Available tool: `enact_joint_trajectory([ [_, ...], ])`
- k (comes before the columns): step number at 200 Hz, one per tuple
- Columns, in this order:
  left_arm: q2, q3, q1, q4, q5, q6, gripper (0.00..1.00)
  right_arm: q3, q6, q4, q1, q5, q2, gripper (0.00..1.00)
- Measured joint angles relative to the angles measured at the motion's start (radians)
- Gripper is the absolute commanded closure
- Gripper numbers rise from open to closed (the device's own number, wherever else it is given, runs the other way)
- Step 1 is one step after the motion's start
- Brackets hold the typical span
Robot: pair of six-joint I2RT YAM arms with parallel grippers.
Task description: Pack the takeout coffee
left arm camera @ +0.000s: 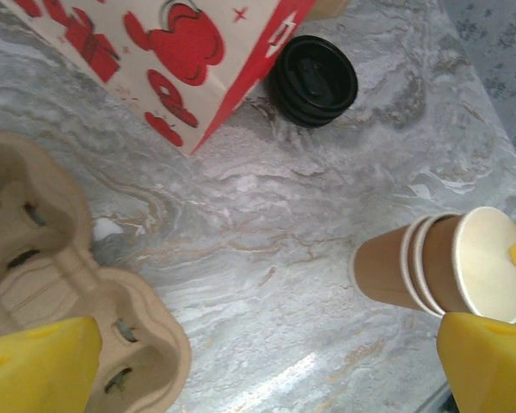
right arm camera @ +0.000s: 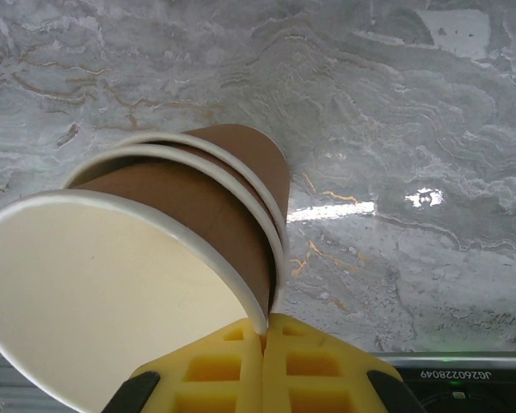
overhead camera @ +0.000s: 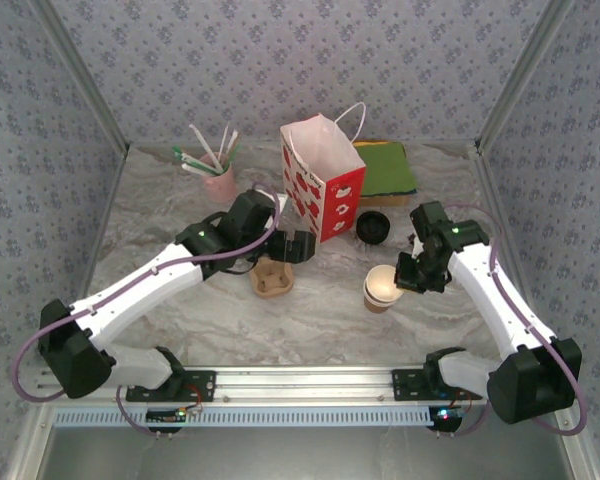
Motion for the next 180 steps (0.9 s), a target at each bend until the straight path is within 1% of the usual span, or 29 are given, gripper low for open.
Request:
enact_joint_trajectory([
  [12, 0.028, 0.013, 0.0, 0.004, 0.037, 0.005, 0.04, 0.0, 0.0, 0.0, -0.002, -0.004, 0.0, 1.0],
  [37, 0.105, 0.035, -0.008, 0.004, 0.097, 0.007, 0.05, 0.0, 0.0, 0.0, -0.003, -0.014, -0.001, 1.0],
  [67, 0.136, 0.037, -0.018, 0.002, 0.125, 0.007, 0.03, 0.001, 0.0, -0.009, -0.01, -0.021, -0.02, 1.0],
  [79, 0.135, 0.038, -0.018, 0.002, 0.125, 0.007, 0.02, 0.01, 0.0, -0.024, -0.015, -0.021, -0.032, 1.0],
  [84, 0.135, 0.038, -0.018, 0.003, 0.125, 0.007, 0.0, 0.016, 0.0, -0.028, -0.017, -0.021, -0.038, 1.0],
  [137, 0.134, 0.038, -0.018, 0.002, 0.111, 0.003, 0.0, 0.161, 0.0, -0.096, -0.024, -0.02, -0.063, 1.0],
  [180, 0.095, 0.038, -0.018, -0.003, 0.032, 0.003, 0.0, 0.299, 0.0, -0.121, -0.016, -0.01, -0.058, 1.0],
])
